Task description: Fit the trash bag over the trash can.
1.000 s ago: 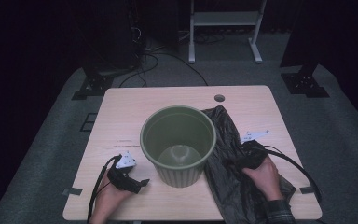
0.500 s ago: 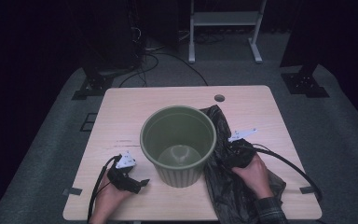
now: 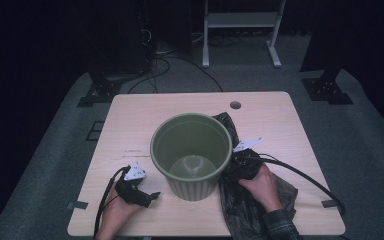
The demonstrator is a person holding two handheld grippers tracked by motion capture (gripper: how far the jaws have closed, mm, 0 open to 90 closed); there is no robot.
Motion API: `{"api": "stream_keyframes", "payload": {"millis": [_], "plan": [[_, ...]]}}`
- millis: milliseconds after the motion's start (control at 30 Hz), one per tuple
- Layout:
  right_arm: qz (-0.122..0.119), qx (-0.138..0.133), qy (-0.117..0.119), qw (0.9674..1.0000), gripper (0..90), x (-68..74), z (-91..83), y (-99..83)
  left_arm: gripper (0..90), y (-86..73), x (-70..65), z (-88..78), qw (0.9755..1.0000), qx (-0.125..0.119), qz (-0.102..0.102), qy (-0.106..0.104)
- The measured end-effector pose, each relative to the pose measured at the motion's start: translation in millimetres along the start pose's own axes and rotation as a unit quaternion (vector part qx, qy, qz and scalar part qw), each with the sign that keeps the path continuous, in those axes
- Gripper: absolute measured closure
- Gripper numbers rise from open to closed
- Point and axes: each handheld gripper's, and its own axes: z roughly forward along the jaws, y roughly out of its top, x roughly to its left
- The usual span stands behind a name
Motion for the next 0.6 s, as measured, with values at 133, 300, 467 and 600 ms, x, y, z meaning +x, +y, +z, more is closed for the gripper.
{"api": "stream_keyframes", "payload": {"millis": [133, 300, 467, 600], "plan": [[-0.012, 0.007, -0.014, 0.9998, 10.1, 4.3, 4.2, -0.2, 0.0, 0.0, 0.0, 0.0, 1.0000, 0.000, 0.000, 0.000], [-0.024, 0.003, -0.029, 0.9993, 12.1, 8.1, 5.4, -2.3, 0.0, 0.0, 0.0, 0.0, 1.0000, 0.000, 0.000, 0.000], [-0.029, 0.000, -0.041, 0.9987, 13.8, 10.2, 5.4, -3.6, 0.0, 0.0, 0.0, 0.0, 1.0000, 0.000, 0.001, 0.000], [-0.027, -0.001, -0.043, 0.9987, 22.0, 9.9, 3.4, -3.4, 0.0, 0.0, 0.0, 0.0, 1.0000, 0.000, 0.001, 0.000]]}}
